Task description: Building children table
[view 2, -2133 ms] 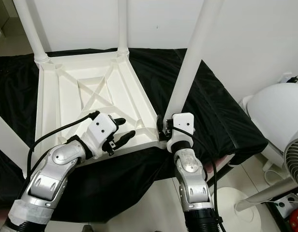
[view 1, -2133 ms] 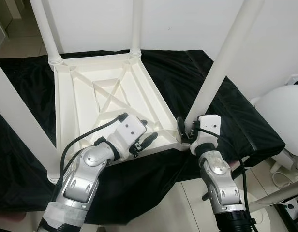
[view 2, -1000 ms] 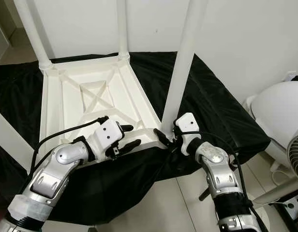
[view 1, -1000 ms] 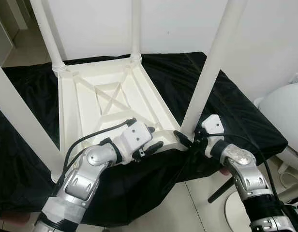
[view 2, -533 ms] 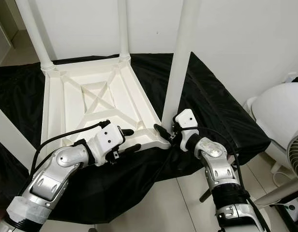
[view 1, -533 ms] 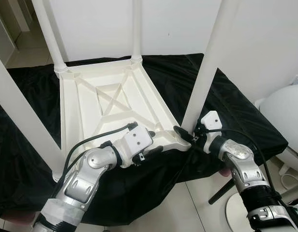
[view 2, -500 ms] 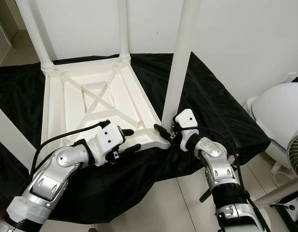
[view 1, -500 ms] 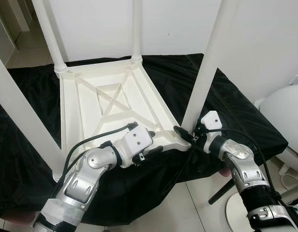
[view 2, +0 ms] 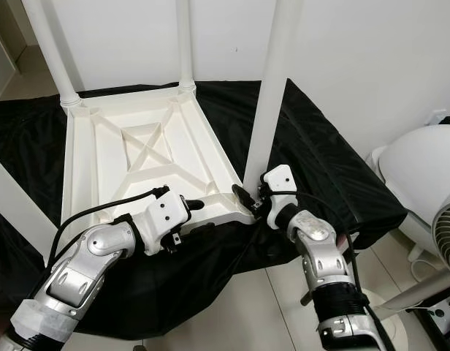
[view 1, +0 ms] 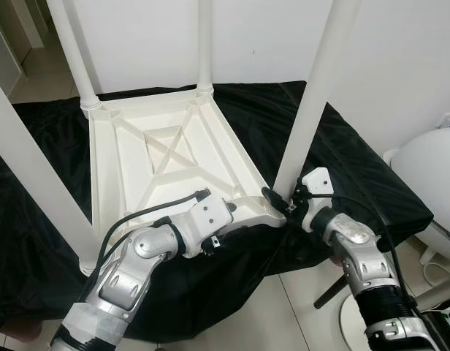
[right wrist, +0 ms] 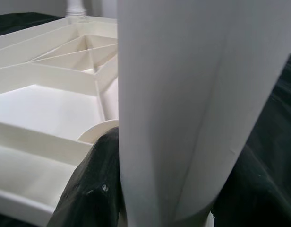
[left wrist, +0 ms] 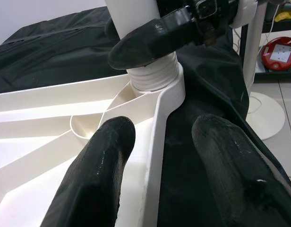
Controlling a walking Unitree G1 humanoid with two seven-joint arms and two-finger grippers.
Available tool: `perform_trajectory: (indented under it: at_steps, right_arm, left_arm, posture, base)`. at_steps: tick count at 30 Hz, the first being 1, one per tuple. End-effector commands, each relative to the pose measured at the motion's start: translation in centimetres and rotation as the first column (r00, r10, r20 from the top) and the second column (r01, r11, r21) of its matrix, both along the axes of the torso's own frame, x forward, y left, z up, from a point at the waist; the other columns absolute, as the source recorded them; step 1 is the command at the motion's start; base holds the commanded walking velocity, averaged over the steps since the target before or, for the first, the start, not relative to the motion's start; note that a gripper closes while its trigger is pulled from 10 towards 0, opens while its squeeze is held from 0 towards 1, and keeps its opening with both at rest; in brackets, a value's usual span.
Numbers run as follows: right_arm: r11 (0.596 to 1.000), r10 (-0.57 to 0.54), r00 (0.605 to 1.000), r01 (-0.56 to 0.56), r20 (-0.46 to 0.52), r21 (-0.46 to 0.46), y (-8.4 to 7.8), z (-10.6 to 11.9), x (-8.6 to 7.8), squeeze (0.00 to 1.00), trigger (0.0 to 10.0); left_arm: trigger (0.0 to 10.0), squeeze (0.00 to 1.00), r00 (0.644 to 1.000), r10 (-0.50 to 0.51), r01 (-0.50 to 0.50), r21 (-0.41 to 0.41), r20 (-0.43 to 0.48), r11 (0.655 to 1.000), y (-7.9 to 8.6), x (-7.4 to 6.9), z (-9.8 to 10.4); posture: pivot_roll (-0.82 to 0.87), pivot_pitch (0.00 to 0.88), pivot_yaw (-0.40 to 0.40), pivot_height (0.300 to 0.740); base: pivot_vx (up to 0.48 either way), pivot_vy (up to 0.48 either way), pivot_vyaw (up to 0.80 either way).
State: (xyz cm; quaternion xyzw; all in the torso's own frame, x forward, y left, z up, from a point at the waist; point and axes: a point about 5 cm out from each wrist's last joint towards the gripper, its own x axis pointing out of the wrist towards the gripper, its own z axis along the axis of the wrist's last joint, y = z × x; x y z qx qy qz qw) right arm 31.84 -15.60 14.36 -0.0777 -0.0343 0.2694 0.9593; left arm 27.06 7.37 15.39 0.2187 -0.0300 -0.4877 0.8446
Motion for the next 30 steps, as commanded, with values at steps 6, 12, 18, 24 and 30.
perform_trajectory:
  at_steps: [6, 12, 18, 24, 30]
  right_arm:
    - [0.984, -0.153, 0.988, 0.154, -0.024, 0.093, 1.9, 0.1, -0.9, 0.00, 10.0]
    - [0.873, -0.443, 0.892, 0.452, -0.088, 0.182, 2.9, -0.6, -2.0, 0.00, 10.0]
    - [0.820, -0.524, 0.845, 0.535, -0.107, 0.206, 3.8, -0.7, -2.6, 0.00, 10.0]
    - [0.821, -0.520, 0.849, 0.528, -0.097, 0.217, 4.4, -0.3, -2.8, 0.00, 10.0]
    - [0.808, -0.547, 0.834, 0.550, -0.078, 0.211, 3.3, -0.4, -2.8, 1.00, 10.0]
  left_arm:
    - [10.0, 0.00, 1.000, 0.014, -0.014, 0.005, 0.005, 1.000, 0.1, -0.1, 0.0]
    - [10.0, 0.00, 1.000, 0.022, -0.022, -0.043, -0.005, 0.999, -0.1, -0.4, 0.3]
    - [10.0, 0.00, 1.000, 0.021, -0.021, -0.042, 0.001, 0.999, -0.3, -0.4, 0.3]
    - [10.0, 0.00, 1.000, 0.014, -0.014, -0.055, 0.005, 0.998, -0.4, -0.1, 0.6]
    - [10.0, 0.00, 1.000, 0.011, -0.009, -0.047, 0.026, 0.999, -0.5, 0.4, 0.8]
  posture:
    - [0.03, 0.038, -0.005, 0.740]
    - [0.03, 0.030, -0.015, 0.740]
    - [0.03, 0.026, -0.018, 0.740]
    - [0.03, 0.000, 0.011, 0.740]
    - [0.02, 0.000, 0.027, 0.740]
  base:
    - [0.000, 0.000, 0.00]
    - [0.000, 0.000, 0.00]
    - [0.000, 0.000, 0.00]
    - [0.000, 0.000, 0.00]
    - [0.000, 0.000, 0.00]
